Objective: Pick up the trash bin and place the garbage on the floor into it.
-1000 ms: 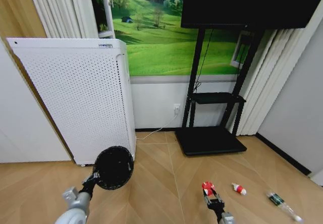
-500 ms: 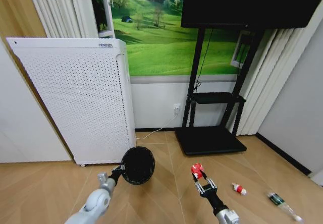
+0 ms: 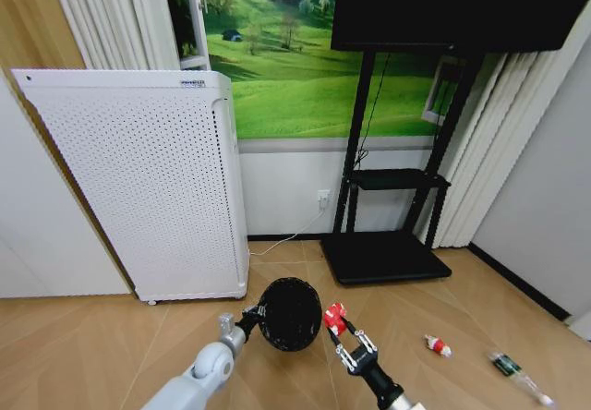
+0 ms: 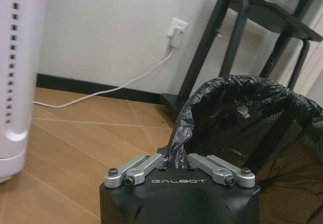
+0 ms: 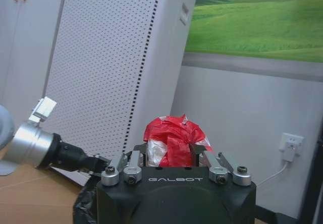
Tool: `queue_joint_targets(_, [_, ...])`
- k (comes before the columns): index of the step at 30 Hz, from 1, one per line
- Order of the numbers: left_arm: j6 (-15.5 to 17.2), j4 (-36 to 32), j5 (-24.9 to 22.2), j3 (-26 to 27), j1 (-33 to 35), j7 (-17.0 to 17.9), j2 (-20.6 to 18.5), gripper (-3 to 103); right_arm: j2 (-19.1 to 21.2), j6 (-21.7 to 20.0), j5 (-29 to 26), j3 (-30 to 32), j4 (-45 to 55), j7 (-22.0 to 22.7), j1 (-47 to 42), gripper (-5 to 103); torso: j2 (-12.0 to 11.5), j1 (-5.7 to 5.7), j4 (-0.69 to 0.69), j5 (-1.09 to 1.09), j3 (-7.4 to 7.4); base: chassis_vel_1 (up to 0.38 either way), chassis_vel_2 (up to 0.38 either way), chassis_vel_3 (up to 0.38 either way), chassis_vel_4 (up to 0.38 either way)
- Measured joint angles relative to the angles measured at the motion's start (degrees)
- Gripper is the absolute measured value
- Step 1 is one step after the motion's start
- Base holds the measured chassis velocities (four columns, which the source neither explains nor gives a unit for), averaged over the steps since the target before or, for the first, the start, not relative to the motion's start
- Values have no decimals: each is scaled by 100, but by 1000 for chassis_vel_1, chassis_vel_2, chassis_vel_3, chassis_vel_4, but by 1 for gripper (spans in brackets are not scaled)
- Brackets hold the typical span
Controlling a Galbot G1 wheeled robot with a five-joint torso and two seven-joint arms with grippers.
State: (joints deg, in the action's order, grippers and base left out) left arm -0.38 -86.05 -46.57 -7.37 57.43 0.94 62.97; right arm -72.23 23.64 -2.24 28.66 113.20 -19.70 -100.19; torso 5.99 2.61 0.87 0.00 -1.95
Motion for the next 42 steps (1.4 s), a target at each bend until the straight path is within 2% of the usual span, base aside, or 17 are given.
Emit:
queue_joint_targets(7, [-13, 6, 241, -159, 91, -215, 84, 4, 32, 174, 59, -378, -204, -301, 121, 43, 0, 0, 0, 0, 0, 0, 0, 0, 0])
queue_joint_targets(11, [-14, -91, 310, -189, 137, -307, 79, 4, 25, 214, 111, -520, -304, -321, 172, 43, 0, 0, 0, 0, 0, 0, 0, 0, 0])
queue_joint_targets(24, [-3, -698, 308, 97, 627, -388, -218, 4, -115, 83, 264, -745, -739, 69, 500, 41, 0, 0, 0, 0, 0, 0, 0, 0, 0])
queue_joint_targets(25, [-3, -757, 309, 149, 701, -397, -244, 4, -123, 74, 287, -761, -750, 102, 506, 57, 0, 0, 0, 0, 0, 0, 0, 0, 0])
queue_joint_targets(29, [-7, -820, 325, 227, 820, -422, -281, 4, -125, 56, 327, -795, -752, 171, 502, 57, 0, 0, 0, 0, 0, 0, 0, 0, 0])
queue_joint_targets(30, [-10, -840, 341, 266, 871, -434, -296, 4, -125, 43, 346, -800, -753, 206, 494, 68, 0, 0, 0, 0, 0, 0, 0, 0, 0])
queue_joint_targets(31, [-10, -840, 341, 266, 871, -434, -296, 4, -125, 43, 346, -800, -753, 206, 494, 68, 0, 0, 0, 0, 0, 0, 0, 0, 0])
queue_joint_targets(32, [-15, -854, 347, 295, 901, -438, -300, 4, -126, 34, 359, -801, -753, 232, 493, 79, 0, 0, 0, 0, 0, 0, 0, 0, 0])
queue_joint_targets(34, [-15, -866, 348, 309, 916, -439, -300, 4, -126, 31, 359, -800, -749, 247, 489, 79, 0, 0, 0, -1, 0, 0, 0, 0, 0])
queue_joint_targets(35, [-16, -873, 347, 330, 927, -436, -296, 4, -124, 31, 359, -798, -741, 254, 484, 90, 0, 0, 1, 0, 0, 0, 0, 0, 0])
queue_joint_targets(37, [-16, -877, 347, 364, 946, -417, -281, 4, -122, 75, 357, -787, -728, 275, 479, 90, 0, 0, 1, 0, 0, 0, 0, 0, 0])
queue_joint_targets(38, [-17, -886, 338, 433, 986, -379, -255, 4, -132, 210, 353, -747, -679, 296, 471, 98, 0, 0, 1, 0, 0, 0, 0, 0, 0])
queue_joint_targets(42, [-10, -948, 160, 719, 1168, -208, -192, 4, -173, 348, 94, -531, -365, 323, 400, 100, 0, 0, 1, -1, 0, 0, 0, 0, 0])
